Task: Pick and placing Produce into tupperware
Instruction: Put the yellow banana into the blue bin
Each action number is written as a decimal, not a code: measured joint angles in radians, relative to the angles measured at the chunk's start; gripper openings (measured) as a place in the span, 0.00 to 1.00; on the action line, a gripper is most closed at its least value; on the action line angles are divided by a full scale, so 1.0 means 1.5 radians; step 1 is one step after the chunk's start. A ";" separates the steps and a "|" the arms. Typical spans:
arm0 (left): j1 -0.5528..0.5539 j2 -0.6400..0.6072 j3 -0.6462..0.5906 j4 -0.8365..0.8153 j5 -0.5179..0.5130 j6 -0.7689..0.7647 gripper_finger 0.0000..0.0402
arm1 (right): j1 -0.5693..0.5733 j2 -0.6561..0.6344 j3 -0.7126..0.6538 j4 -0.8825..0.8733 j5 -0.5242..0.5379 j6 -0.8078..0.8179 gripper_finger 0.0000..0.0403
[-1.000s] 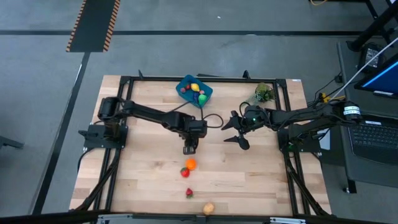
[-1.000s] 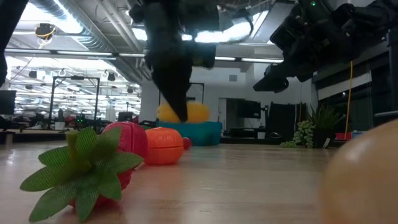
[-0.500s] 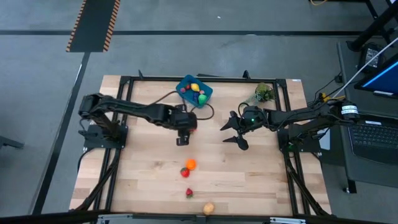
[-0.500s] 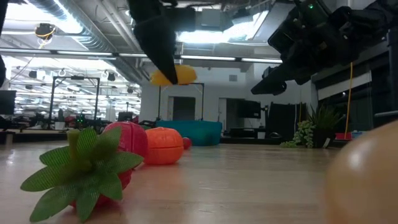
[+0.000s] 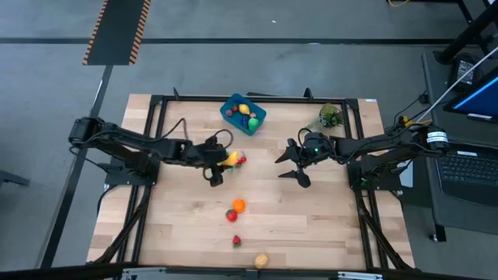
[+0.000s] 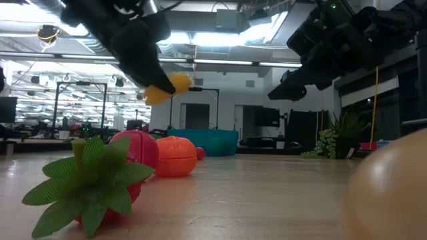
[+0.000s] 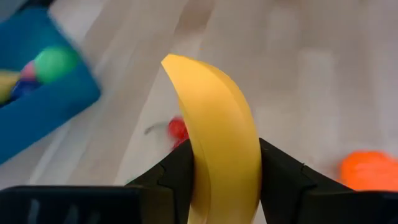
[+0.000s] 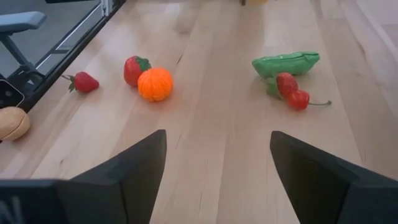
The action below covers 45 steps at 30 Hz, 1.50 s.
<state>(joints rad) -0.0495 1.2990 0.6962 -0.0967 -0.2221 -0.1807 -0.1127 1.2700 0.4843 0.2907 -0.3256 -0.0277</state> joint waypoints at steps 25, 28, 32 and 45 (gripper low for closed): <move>0.102 -0.027 -0.155 0.515 0.205 0.139 0.33 | 0.000 0.000 0.000 0.034 0.000 -0.002 0.72; 0.115 -0.027 -0.155 0.513 0.225 0.139 0.33 | 0.000 0.000 0.000 0.034 0.000 -0.002 0.72; 0.123 -0.027 -0.155 0.515 0.229 0.140 0.33 | 0.000 0.000 0.000 0.033 0.000 -0.002 0.72; 0.143 -0.024 -0.155 0.513 0.152 0.136 0.33 | 0.000 0.000 0.000 0.033 0.000 -0.005 0.72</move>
<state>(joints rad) 0.1654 1.2629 0.4637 0.6721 0.0065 0.0238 -0.1127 1.2697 0.4843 0.3401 -0.3256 -0.0349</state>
